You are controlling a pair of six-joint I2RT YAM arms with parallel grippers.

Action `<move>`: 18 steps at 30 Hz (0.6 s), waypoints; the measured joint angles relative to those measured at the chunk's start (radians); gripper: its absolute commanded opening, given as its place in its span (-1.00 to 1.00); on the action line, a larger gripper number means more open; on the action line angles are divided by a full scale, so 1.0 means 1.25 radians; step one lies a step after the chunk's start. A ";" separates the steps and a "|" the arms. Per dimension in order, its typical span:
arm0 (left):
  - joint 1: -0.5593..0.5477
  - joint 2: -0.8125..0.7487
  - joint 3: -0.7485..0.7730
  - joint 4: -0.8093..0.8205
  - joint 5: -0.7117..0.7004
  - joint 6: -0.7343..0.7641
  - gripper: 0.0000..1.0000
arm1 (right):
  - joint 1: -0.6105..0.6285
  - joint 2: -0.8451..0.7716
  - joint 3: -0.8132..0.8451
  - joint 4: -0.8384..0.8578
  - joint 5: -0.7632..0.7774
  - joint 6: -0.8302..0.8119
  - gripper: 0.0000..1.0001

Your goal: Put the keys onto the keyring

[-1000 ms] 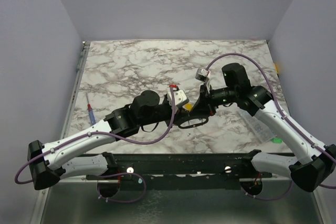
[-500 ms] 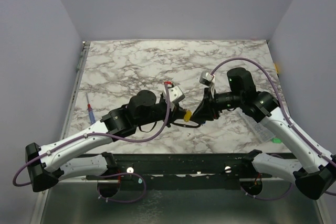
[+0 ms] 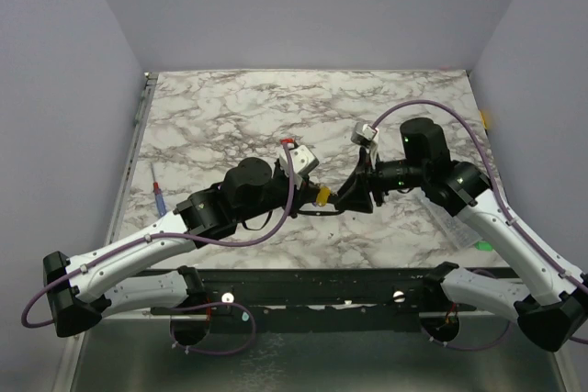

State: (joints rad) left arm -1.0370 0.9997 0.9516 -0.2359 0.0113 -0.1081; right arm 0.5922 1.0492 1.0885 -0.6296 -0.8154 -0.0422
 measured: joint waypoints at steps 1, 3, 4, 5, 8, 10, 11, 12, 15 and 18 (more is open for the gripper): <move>0.000 0.000 0.000 0.000 -0.013 -0.004 -1.00 | 0.000 -0.004 -0.001 0.009 0.006 0.005 0.02; 0.000 0.002 0.000 0.001 -0.059 -0.026 -1.00 | 0.000 -0.023 -0.012 0.040 0.021 0.023 0.02; 0.000 0.003 0.000 0.001 -0.068 -0.032 -1.00 | 0.000 -0.036 -0.021 0.062 0.034 0.037 0.02; 0.000 0.007 0.000 0.003 -0.091 -0.049 -1.00 | 0.000 -0.053 -0.034 0.090 0.049 0.057 0.02; 0.001 0.023 0.000 0.010 -0.139 -0.093 -1.00 | 0.000 -0.104 -0.088 0.186 0.116 0.141 0.02; 0.001 0.034 -0.003 0.021 -0.161 -0.126 -1.00 | 0.000 -0.125 -0.128 0.251 0.151 0.200 0.02; 0.001 0.036 -0.005 0.026 -0.167 -0.137 -1.00 | 0.000 -0.129 -0.148 0.281 0.164 0.234 0.02; 0.001 0.037 -0.009 0.032 -0.173 -0.150 -1.00 | 0.000 -0.128 -0.166 0.308 0.175 0.265 0.02; 0.001 0.037 -0.016 0.051 -0.184 -0.177 -1.00 | 0.000 -0.102 -0.206 0.362 0.197 0.351 0.02; 0.001 0.031 -0.028 0.072 -0.191 -0.192 -1.00 | 0.000 -0.059 -0.223 0.400 0.201 0.407 0.02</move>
State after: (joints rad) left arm -1.0359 1.0389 0.9169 -0.1463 -0.2276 -0.3477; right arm 0.5926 0.9756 0.8097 -0.1295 -0.5648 0.4671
